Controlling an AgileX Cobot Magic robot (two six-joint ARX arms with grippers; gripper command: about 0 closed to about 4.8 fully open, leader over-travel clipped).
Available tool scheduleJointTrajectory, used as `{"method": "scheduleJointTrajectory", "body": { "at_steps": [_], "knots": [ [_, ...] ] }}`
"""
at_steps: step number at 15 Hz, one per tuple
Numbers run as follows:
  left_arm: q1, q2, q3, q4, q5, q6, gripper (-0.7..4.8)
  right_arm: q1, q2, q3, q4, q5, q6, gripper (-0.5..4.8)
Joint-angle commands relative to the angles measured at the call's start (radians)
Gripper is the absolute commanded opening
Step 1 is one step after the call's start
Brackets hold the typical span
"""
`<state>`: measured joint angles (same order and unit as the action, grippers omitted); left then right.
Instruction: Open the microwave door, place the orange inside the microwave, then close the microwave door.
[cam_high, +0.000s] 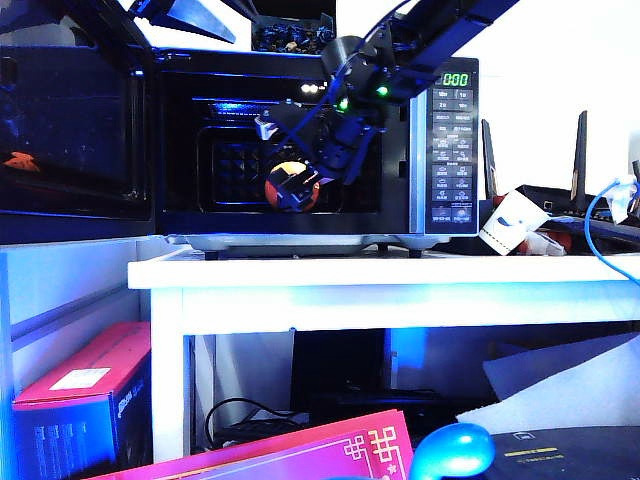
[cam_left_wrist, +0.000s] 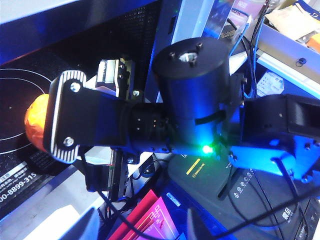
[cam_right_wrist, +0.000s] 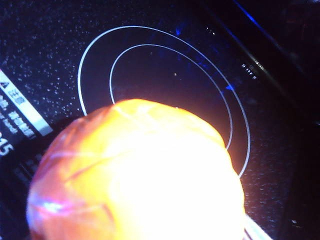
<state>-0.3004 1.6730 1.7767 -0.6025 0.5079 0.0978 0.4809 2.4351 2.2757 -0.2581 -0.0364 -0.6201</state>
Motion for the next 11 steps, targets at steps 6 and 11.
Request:
{"method": "scheduleJointTrajectory", "body": {
  "at_steps": [6, 11],
  "knots": [
    [0.003, -0.01, 0.002, 0.014, -0.011, -0.001, 2.37, 0.045, -0.043, -0.003, -0.008, 0.178, -0.012, 4.79],
    [0.003, -0.01, 0.002, 0.017, -0.011, -0.001, 2.37, 0.056, -0.082, -0.003, -0.045, 0.195, -0.009, 4.79]
  ]
}}
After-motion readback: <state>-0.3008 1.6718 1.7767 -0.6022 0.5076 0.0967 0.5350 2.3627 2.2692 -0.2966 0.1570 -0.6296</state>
